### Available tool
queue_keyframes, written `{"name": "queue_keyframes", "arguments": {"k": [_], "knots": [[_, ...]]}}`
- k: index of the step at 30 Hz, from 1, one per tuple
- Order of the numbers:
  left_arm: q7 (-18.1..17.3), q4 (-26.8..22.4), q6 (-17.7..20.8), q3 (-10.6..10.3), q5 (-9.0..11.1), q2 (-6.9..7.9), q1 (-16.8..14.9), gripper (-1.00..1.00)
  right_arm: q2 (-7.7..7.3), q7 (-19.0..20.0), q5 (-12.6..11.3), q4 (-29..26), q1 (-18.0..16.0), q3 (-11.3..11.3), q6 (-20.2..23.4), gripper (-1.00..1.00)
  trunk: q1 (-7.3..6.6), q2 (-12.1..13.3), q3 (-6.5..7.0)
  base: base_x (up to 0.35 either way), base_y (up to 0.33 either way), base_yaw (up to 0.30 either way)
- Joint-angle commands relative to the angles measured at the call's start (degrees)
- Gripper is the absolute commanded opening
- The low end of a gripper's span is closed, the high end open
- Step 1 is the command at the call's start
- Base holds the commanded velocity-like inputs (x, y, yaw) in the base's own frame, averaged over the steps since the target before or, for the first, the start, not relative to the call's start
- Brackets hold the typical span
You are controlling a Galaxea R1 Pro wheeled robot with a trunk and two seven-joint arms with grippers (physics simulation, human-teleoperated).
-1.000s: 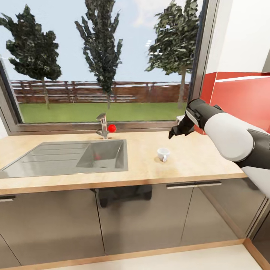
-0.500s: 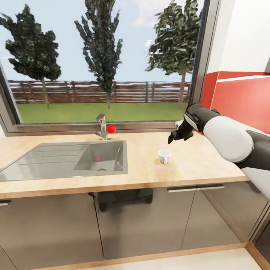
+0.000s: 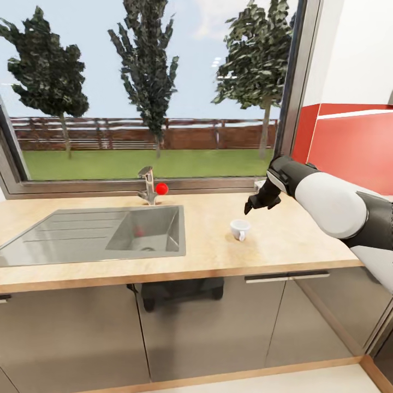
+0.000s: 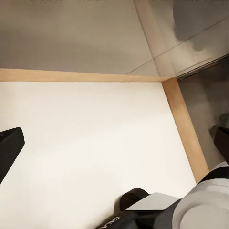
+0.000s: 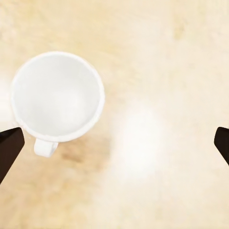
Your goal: Set up a coffee station on the kitchen countertop: keep the coffee maker on the countertop, move the bottle of coffee from the kitchen shelf to the counter next to the coffee maker, place a paper coffee filter on top of the coffee maker, put the saucer next to the coffee maker with the coffee cup on the saucer, and place the electric kettle next to the coffee maker.
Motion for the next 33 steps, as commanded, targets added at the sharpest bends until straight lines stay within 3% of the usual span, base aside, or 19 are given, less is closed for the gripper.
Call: {"name": "queue_keyframes", "arguments": {"k": [1,24,33], "knots": [[-0.1,0.0,-0.5,-0.5,0.4,0.01,-0.1,1.0,-0.03,0.4,0.6,0.2,0.1,-0.2,0.0,1.0,0.0,0.0,-0.06,0.086,0.0,0.0],[-0.1,0.1,-0.5,-0.4,0.4,0.22,0.0,1.0,-0.24,0.3,0.7,0.4,2.0,-0.2,-0.1,1.0,0.0,0.0,-0.06,0.025,0.0,0.0],[-0.2,0.1,-0.5,-0.4,0.4,3.08,3.8,1.0,-0.3,0.3,0.7,0.4,2.2,-0.1,-0.1,1.0,0.0,0.0,-0.06,0.0,0.0,0.0]]}}
